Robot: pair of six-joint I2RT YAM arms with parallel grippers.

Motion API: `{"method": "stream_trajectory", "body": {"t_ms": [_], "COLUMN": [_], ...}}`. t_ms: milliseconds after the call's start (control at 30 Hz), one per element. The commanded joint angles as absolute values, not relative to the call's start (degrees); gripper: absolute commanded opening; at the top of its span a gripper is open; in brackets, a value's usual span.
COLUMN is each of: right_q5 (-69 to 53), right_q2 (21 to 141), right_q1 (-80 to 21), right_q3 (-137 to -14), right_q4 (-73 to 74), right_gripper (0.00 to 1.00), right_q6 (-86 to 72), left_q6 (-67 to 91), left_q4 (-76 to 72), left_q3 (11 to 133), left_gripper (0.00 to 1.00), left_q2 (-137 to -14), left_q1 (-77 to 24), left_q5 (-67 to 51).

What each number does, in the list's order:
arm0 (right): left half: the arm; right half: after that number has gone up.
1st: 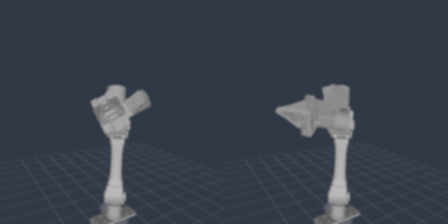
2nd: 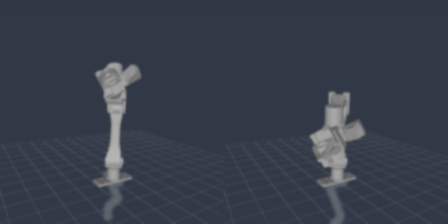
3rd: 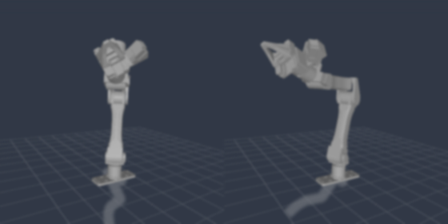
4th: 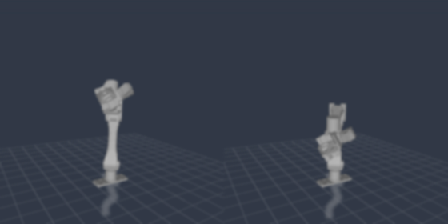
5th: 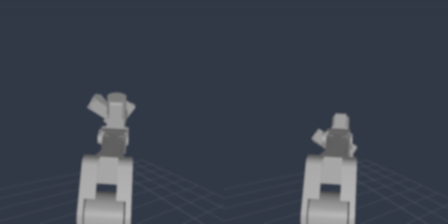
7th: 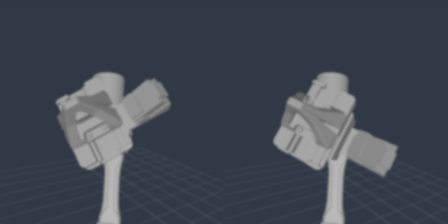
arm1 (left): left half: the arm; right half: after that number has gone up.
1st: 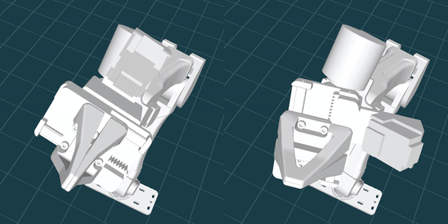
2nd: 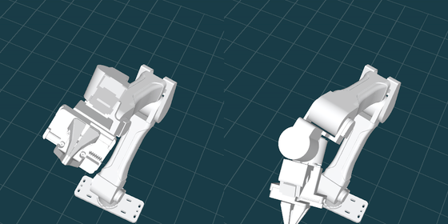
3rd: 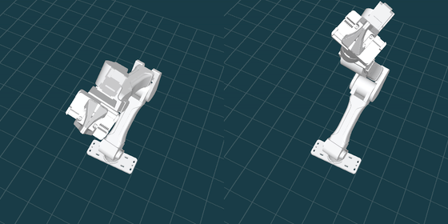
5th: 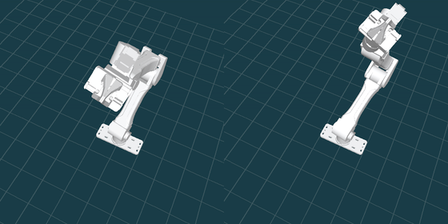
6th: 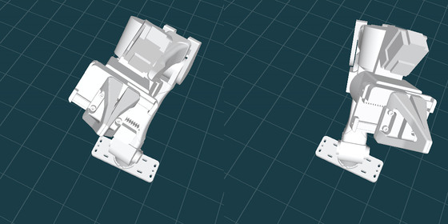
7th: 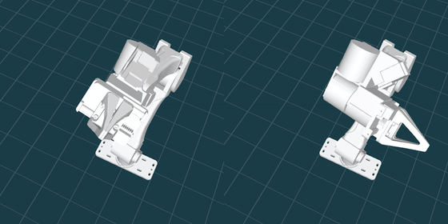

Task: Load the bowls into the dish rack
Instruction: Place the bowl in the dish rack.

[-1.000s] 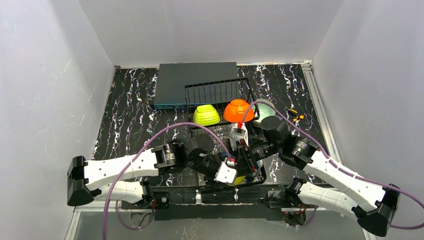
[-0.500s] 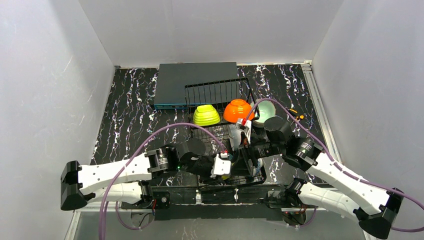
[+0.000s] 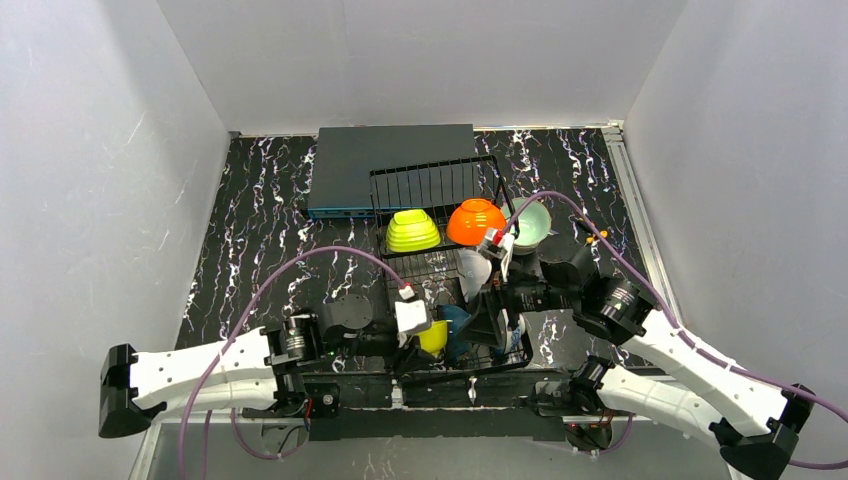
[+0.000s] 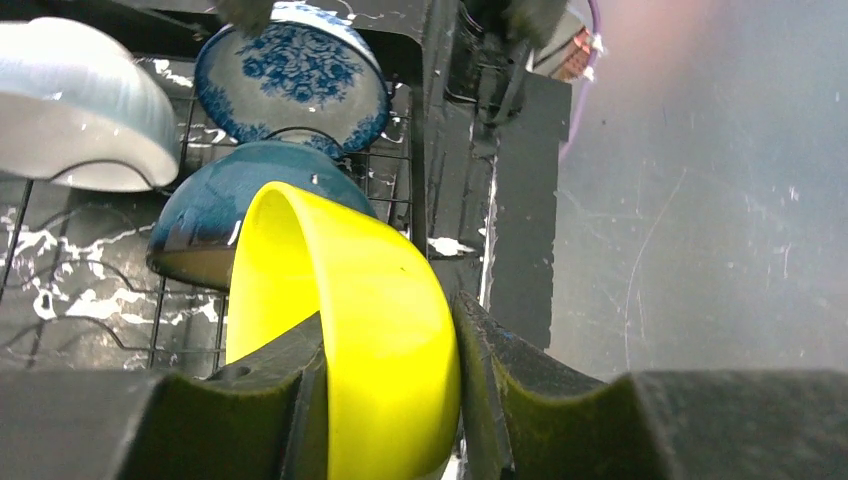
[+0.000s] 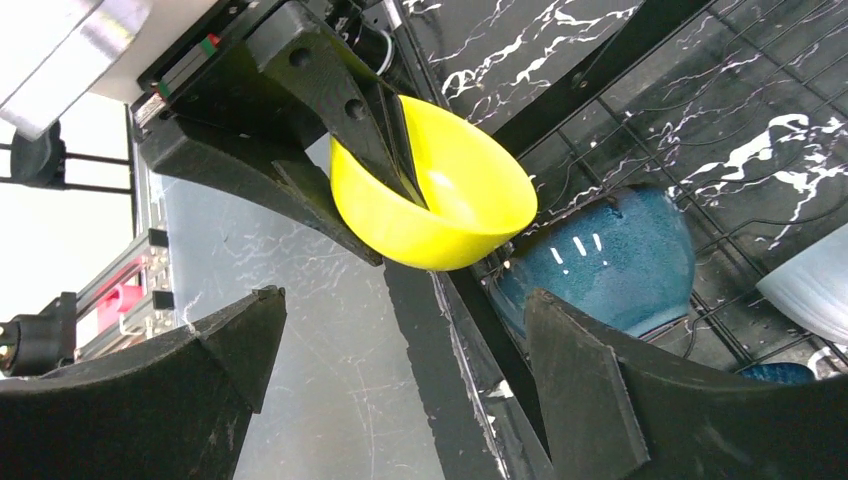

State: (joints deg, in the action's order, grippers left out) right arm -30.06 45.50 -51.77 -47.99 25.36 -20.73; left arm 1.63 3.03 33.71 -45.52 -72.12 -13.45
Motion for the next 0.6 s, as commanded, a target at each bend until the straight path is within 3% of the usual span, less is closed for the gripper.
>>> {"method": "stream_trajectory", "body": {"t_ms": [0,567], "right_q5": [-26.3,-25.2], "right_q2": [43.8,43.8], "right_q1": [-51.7,-51.7], "right_q3": [-51.0,-50.2], "right_q4": [24.2,23.9], "right_gripper": [0.96,0.97], "right_q6": [-20.0,-20.1], "left_q6": [13.6,52.4], "left_q4": [-2.7,-3.8], "left_q3": [31.3,24.8], "left_gripper": [0.00,0.00], "left_q2": [-42.1,-40.3], "left_q1": [-72.1,-72.3], "left_q5": [-5.6,23.2]}}
